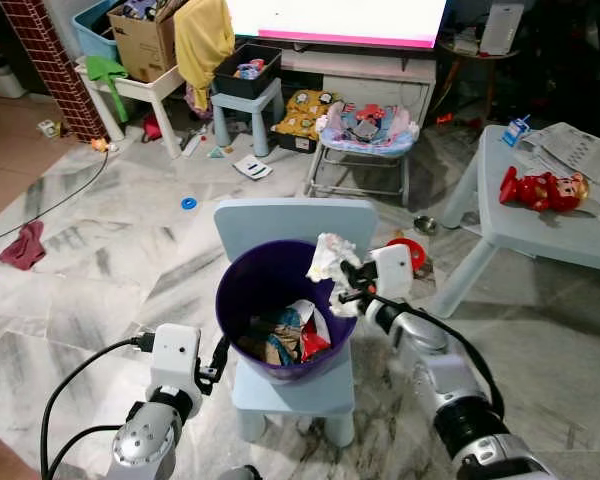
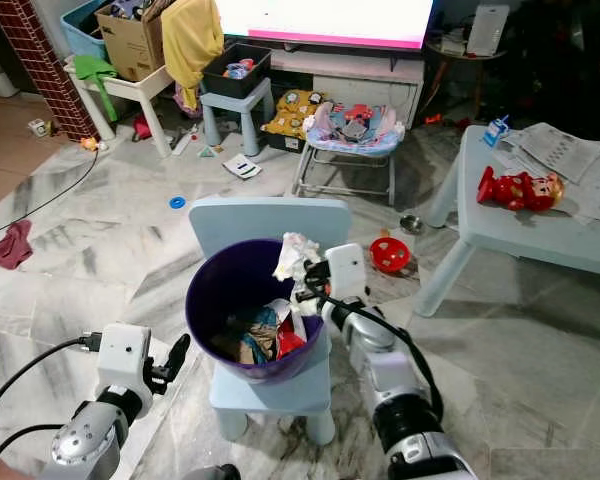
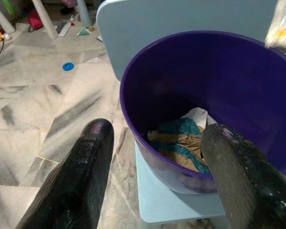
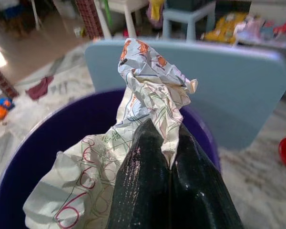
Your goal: Picking trash to rubbish bin
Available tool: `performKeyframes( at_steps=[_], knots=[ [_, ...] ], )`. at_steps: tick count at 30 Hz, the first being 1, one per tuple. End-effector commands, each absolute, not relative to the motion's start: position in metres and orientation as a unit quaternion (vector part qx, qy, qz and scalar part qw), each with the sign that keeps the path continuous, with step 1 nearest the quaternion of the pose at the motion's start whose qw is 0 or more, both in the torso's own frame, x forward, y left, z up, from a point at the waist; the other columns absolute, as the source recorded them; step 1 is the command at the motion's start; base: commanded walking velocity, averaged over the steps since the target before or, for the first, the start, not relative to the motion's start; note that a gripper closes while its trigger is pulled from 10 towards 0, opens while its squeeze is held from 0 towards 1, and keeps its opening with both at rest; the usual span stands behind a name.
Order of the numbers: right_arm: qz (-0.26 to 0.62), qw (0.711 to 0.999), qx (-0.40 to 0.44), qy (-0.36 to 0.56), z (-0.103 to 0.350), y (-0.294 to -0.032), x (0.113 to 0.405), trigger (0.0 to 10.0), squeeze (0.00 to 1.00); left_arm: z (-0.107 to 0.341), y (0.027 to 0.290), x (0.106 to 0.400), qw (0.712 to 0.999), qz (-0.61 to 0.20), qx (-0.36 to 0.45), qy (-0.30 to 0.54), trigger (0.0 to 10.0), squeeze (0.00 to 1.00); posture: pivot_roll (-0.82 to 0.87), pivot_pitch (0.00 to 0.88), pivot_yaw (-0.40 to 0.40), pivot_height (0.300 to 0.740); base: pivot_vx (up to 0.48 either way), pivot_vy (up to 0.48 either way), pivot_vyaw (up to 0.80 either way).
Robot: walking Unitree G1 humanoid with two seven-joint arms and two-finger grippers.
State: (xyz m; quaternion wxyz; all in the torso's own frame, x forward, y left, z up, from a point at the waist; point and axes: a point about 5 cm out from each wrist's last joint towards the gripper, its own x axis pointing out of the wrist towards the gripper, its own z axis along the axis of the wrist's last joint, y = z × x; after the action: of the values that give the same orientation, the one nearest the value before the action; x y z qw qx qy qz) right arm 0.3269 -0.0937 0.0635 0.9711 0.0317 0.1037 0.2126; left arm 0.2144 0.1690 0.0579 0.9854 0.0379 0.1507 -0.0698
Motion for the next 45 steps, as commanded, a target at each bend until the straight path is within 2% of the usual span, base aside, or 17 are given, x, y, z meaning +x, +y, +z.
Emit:
performKeyframes(
  at_steps=[1, 12, 26, 27, 31, 37, 45],
  knots=[
    [0.211, 0.97, 0.027, 0.116, 0.058, -0.091, 0.326, 10.0, 0.0, 0.061, 0.169, 0.211, 0.985, -0.076, 0.038, 0.148, 10.0, 0.0, 0.19, 0.116, -0.023, 0.74, 0.0, 0.0, 0.0],
    [0.222, 0.96, 0.027, 0.171, 0.036, -0.07, 0.318, 10.0, 0.0, 0.064, 0.169, 0.205, 0.985, -0.079, 0.037, 0.149, 10.0, 0.0, 0.21, 0.123, -0.028, 0.74, 0.0, 0.0, 0.0],
    [0.235, 0.949, 0.089, 0.193, 0.031, -0.045, 0.311, 10.0, 0.0, 0.065, 0.166, 0.205, 0.984, -0.089, 0.04, 0.152, 10.0, 0.0, 0.21, 0.128, -0.029, 0.74, 0.0, 0.0, 0.0],
    [0.242, 0.947, 0.089, 0.192, 0.031, -0.042, 0.309, 10.0, 1.0, 0.065, 0.166, 0.206, 0.984, -0.089, 0.039, 0.152, 10.0, 0.0, 0.21, 0.127, -0.029, 0.74, 0.0, 0.0, 0.0],
    [0.255, 0.942, 0.106, 0.191, 0.032, -0.034, 0.307, 10.0, 1.0, 0.064, 0.163, 0.207, 0.984, -0.091, 0.037, 0.152, 10.0, 0.0, 0.21, 0.126, -0.028, 0.74, 0.0, 0.0, 0.0],
    [0.248, 0.942, 0.116, 0.195, 0.03, -0.037, 0.307, 10.0, 1.0, 0.065, 0.156, 0.206, 0.981, -0.117, 0.008, 0.153, 10.0, 0.0, 0.21, 0.127, -0.03, 0.74, 0.0, 0.0, 0.0],
    [0.249, 0.941, 0.118, 0.196, 0.03, -0.038, 0.307, 10.0, 1.0, 0.062, 0.155, 0.206, 0.98, -0.117, 0.01, 0.159, 10.0, 0.0, 0.2, 0.125, -0.031, 0.74, 0.0, 0.0, 0.0]
  ],
)
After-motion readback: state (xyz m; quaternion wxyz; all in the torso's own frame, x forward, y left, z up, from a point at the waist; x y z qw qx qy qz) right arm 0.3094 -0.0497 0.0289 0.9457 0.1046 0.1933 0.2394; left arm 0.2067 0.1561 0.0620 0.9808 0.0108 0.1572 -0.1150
